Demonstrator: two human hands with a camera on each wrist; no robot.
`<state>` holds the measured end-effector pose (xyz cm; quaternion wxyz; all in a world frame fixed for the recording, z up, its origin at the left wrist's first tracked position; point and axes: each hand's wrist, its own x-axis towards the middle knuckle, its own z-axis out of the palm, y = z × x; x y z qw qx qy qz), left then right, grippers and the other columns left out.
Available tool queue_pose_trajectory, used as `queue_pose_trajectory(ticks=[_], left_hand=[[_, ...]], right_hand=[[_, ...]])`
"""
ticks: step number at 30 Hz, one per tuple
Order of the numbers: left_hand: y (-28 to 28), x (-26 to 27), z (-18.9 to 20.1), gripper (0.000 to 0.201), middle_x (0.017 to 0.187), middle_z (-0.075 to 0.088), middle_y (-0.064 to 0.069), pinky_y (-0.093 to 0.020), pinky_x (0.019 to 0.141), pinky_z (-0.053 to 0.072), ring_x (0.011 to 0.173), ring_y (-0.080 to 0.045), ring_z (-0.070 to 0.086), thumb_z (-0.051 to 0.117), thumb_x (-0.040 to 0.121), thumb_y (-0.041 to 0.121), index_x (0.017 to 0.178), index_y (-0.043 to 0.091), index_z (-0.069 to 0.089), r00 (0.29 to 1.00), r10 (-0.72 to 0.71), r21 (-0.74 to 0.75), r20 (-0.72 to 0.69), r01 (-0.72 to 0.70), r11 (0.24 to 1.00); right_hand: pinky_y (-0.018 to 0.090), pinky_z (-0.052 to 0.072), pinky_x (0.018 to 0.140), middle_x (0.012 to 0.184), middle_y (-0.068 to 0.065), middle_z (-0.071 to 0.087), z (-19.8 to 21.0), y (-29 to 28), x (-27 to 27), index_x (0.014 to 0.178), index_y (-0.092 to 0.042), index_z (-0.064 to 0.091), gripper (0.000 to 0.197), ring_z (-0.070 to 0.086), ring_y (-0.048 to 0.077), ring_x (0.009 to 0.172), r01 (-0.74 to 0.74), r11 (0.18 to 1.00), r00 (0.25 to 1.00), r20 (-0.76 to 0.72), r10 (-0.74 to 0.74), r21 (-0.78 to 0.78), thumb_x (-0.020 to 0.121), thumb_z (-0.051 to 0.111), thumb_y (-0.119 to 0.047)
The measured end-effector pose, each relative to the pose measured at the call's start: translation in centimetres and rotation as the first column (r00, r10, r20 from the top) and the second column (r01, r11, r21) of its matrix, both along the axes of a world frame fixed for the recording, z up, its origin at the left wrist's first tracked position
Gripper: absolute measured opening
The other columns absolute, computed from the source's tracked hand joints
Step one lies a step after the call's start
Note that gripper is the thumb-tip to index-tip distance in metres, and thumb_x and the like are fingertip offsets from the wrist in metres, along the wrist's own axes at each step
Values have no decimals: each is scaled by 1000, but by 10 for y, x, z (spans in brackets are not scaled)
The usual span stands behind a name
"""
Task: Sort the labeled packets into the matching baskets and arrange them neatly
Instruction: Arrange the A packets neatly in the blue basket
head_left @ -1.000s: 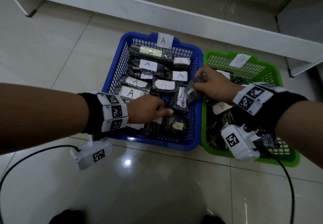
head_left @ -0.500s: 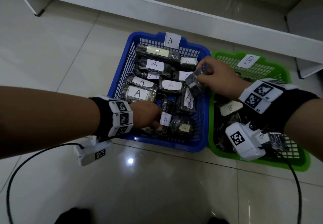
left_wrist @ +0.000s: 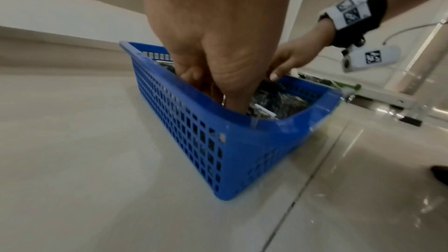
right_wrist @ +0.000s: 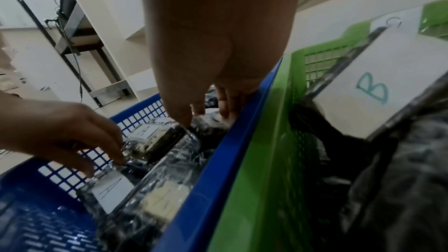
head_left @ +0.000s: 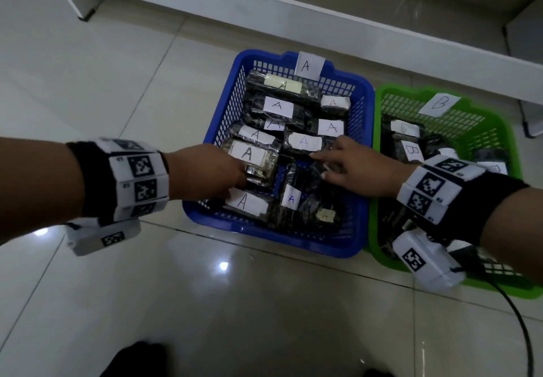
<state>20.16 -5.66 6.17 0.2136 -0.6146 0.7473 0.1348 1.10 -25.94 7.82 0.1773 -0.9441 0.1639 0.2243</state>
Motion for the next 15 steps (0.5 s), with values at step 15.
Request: queue_pose_trajectory(ticks=[15], left_hand=[[-19, -5, 5, 26, 96, 62, 0, -30, 64, 49, 82, -19, 60, 41, 94, 31, 104, 17, 60, 990, -37, -279, -138, -3, 960]], right_hand=[[31, 38, 97, 114, 2, 35, -17, 5, 0, 138, -27, 45, 52, 38, 21, 111, 1, 997, 997, 80, 6, -82, 89, 58, -40]])
